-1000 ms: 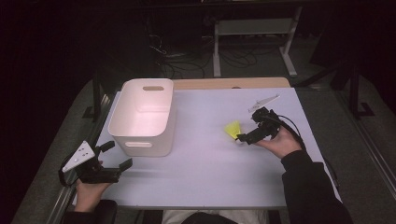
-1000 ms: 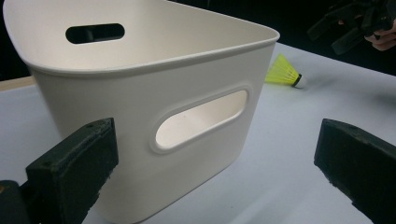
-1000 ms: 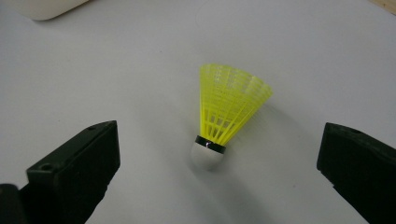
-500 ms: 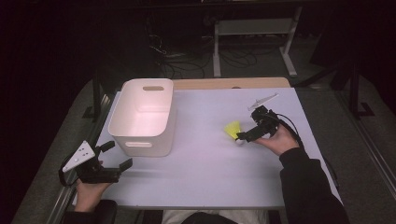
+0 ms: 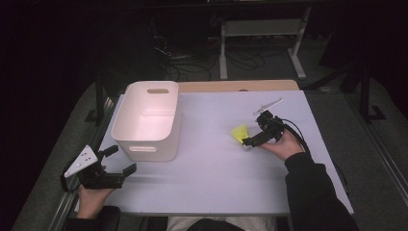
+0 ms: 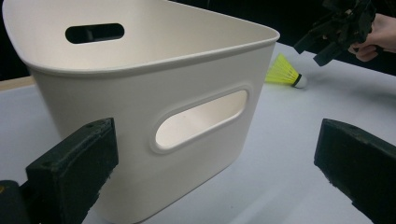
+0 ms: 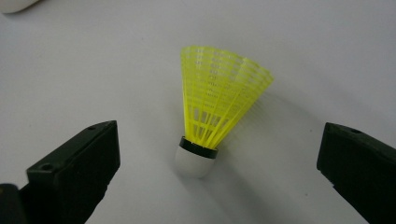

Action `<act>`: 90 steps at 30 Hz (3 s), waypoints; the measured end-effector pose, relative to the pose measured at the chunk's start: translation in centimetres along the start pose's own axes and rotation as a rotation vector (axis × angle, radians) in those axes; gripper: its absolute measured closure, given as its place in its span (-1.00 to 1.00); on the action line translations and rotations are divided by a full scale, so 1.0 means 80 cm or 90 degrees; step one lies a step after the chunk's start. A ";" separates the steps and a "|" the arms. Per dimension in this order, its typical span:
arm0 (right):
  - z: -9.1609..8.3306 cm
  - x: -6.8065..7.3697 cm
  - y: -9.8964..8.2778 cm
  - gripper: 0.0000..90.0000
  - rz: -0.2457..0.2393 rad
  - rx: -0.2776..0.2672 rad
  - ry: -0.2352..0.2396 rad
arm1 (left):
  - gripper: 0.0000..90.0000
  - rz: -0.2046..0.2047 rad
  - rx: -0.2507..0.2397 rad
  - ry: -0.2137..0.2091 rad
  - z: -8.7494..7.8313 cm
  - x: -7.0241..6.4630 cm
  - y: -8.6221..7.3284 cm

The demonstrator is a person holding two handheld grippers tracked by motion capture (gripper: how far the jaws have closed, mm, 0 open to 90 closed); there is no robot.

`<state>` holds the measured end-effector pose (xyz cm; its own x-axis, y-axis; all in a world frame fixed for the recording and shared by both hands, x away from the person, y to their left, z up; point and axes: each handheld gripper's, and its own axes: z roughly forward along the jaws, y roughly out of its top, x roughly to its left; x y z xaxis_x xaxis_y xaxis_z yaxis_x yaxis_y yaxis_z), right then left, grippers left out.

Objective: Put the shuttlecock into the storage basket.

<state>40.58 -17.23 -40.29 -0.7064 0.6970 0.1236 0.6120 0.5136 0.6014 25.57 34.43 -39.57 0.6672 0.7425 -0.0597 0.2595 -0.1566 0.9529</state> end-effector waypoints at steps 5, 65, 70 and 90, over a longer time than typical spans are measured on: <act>0.008 -0.003 -0.003 -1.00 0.008 0.009 0.004 | -1.00 -0.001 -0.001 0.001 0.000 0.000 0.000; 0.037 -0.001 -0.023 0.31 0.046 0.033 0.031 | -1.00 0.000 0.003 -0.001 0.000 0.000 0.000; 0.037 -0.001 -0.022 0.36 0.056 0.037 0.029 | -1.00 0.001 0.005 -0.002 0.000 0.000 0.000; 0.027 0.001 -0.020 0.38 0.048 0.033 0.014 | -1.00 -0.001 0.004 -0.001 0.000 0.000 0.000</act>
<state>40.29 -16.92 -42.96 -0.6652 0.7236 0.1842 0.6804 0.4858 0.5486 25.56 34.40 -39.58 0.6682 0.7414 -0.0616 0.2650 -0.1598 0.9509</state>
